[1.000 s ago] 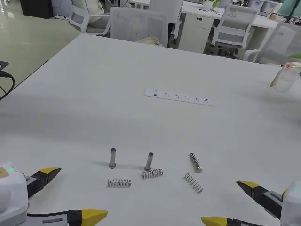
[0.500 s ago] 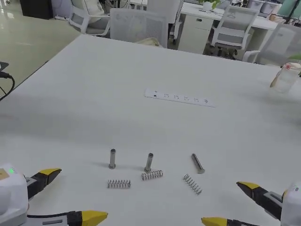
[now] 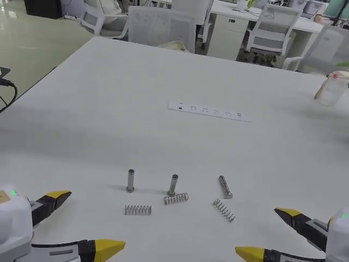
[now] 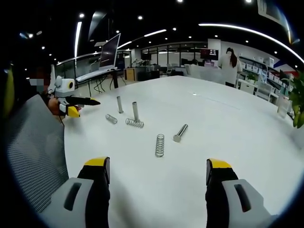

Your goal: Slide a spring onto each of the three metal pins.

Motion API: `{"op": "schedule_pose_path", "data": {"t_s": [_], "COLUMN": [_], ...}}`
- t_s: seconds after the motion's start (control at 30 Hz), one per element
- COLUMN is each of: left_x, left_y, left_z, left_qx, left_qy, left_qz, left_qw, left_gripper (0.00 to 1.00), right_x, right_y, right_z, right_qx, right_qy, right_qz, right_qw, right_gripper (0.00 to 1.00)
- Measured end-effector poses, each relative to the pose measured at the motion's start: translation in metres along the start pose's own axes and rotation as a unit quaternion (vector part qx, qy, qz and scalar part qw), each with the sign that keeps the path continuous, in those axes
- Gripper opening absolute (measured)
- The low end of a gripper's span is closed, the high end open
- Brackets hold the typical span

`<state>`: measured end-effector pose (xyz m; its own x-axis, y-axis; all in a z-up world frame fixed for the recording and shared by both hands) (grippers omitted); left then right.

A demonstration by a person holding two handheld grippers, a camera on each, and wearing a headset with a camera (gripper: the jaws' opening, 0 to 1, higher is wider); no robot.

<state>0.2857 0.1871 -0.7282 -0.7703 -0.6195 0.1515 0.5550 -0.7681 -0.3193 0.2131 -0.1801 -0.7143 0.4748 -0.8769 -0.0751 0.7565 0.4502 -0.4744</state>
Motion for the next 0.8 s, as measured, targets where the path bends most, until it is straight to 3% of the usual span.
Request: {"op": "schedule_pose_path", "data": {"t_s": [0.8], "left_x": [0.003], "left_y": [-0.002], "left_z": [-0.001], "left_qx": [-0.003], "left_qy": [0.0], "left_qz": [0.001], "left_qw": [1.0], "left_gripper": [0.97], "right_x": [0.015], "right_y": [0.006], "right_z": [0.012], "right_qx": [-0.01], "right_qy": [-0.013], "right_qz": [-0.007], "right_qw": [0.9998], "right_gripper": [0.78]}}
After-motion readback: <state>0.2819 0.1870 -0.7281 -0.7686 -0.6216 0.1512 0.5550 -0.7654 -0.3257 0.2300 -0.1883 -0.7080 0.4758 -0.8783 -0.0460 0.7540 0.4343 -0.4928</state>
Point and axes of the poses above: the centre of the closed fingertips' face, and the gripper's own axes: y roughly forward along the fingers, x roughly to its right, z roughly out of its top, the point moved 8 cm from there along -y, roughly backward along the fingers, and after that the axes turned 3 degrees about y, right-handed, at the moved point
